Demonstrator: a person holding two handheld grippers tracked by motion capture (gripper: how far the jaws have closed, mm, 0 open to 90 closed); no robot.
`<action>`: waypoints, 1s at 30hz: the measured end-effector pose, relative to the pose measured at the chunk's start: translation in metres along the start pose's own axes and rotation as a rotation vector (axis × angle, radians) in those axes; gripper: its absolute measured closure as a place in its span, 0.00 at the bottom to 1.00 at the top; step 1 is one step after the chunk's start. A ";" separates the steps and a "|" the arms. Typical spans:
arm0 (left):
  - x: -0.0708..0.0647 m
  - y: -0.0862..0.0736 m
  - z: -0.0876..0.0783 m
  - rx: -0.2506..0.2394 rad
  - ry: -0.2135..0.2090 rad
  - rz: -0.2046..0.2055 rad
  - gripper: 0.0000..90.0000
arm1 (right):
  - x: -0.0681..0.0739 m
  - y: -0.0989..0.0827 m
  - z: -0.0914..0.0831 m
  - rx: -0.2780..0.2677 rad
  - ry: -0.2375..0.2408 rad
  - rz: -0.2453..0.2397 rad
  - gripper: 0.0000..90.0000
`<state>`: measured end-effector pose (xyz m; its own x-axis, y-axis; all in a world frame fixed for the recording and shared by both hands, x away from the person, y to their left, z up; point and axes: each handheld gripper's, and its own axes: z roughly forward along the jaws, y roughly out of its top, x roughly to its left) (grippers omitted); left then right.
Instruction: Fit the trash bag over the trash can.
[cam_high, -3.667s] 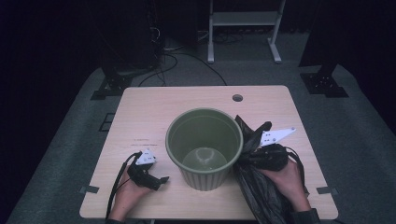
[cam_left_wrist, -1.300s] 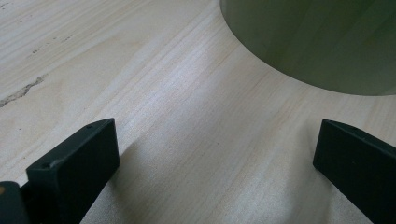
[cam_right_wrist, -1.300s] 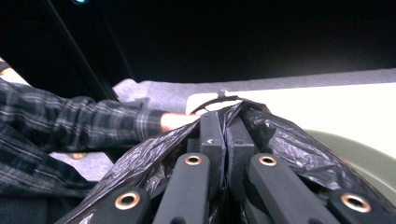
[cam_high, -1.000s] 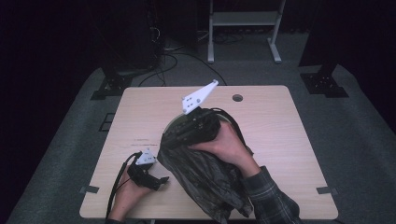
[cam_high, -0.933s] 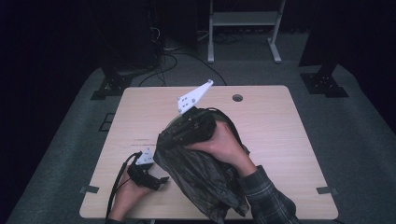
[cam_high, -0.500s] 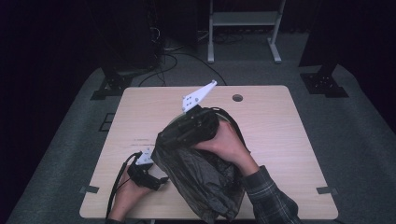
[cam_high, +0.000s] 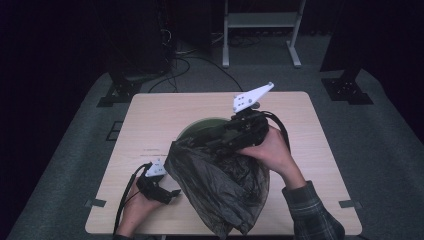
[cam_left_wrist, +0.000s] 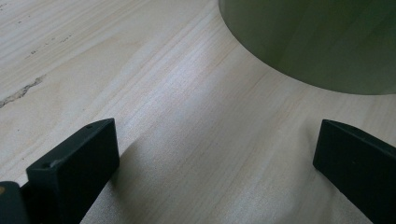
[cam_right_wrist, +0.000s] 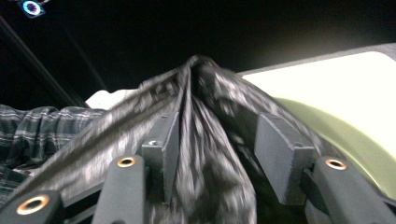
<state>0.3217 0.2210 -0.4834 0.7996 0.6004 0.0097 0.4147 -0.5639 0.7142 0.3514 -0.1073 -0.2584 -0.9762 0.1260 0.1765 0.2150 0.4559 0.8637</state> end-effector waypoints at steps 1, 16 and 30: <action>0.000 0.000 0.000 0.000 0.000 0.000 0.00 | 0.000 -0.003 -0.003 0.000 -0.007 0.003 0.54; 0.000 0.000 0.000 0.000 0.001 -0.001 0.00 | -0.003 -0.060 -0.035 0.024 -0.076 0.083 0.59; 0.000 0.000 0.000 0.000 0.001 -0.001 0.00 | -0.015 -0.062 -0.048 0.029 -0.208 0.045 1.00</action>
<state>0.3216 0.2211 -0.4833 0.7987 0.6017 0.0094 0.4159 -0.5633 0.7139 0.3515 -0.1794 -0.2919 -0.9393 0.3245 0.1112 0.2623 0.4705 0.8425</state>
